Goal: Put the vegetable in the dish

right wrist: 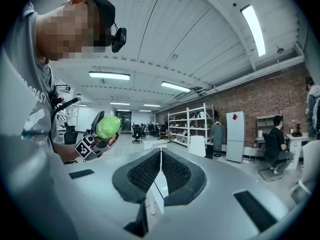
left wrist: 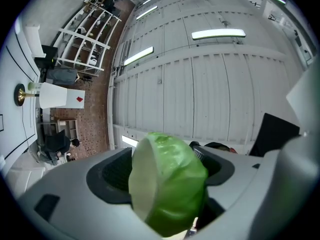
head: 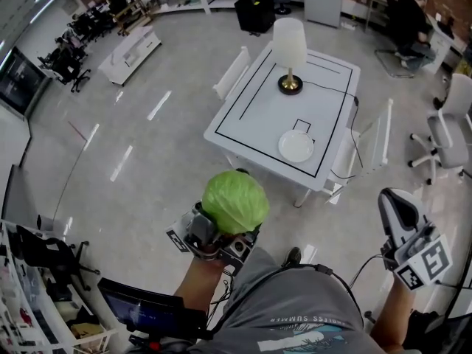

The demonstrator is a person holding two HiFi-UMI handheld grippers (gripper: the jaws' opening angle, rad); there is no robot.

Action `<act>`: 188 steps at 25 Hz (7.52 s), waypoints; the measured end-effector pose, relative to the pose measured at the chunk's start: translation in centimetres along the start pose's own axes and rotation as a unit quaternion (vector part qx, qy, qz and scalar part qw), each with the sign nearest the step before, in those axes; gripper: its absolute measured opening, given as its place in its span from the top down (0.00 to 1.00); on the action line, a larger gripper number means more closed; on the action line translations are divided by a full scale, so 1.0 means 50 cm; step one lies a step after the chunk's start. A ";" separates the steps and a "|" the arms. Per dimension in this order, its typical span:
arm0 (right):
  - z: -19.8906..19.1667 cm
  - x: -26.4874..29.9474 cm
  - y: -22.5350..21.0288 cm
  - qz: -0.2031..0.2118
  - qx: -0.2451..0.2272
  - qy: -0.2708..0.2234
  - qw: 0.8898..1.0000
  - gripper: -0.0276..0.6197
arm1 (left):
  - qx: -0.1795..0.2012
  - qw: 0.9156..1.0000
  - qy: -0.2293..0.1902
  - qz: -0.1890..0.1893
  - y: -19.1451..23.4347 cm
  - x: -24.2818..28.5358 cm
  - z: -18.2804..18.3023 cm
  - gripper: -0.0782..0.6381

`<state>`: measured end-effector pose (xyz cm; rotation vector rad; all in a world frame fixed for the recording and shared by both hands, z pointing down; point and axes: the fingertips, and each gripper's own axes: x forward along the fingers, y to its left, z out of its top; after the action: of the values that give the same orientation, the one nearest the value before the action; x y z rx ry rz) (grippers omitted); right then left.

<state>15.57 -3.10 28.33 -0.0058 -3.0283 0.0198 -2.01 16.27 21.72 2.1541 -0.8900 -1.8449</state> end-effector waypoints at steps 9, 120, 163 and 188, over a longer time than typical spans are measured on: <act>0.003 0.104 0.022 -0.025 0.009 0.000 1.000 0.94 | -0.003 0.999 0.038 0.011 0.030 -0.021 0.097 0.34; -0.121 0.198 -0.274 -0.354 0.145 0.066 0.922 0.94 | -0.332 0.817 0.396 0.256 1.050 -0.145 -0.091 0.36; -0.198 0.219 -0.296 -0.334 0.191 0.108 0.917 0.94 | -0.319 0.771 0.436 0.336 1.182 -0.302 -0.136 0.37; -0.238 0.242 -0.287 -0.330 0.216 0.126 0.910 0.94 | -0.318 0.752 0.461 0.348 1.212 -0.355 -0.137 0.37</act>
<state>4.87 -17.24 41.70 0.9586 -2.5446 0.5735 -16.36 -24.86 67.94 1.5880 -0.5467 -0.4504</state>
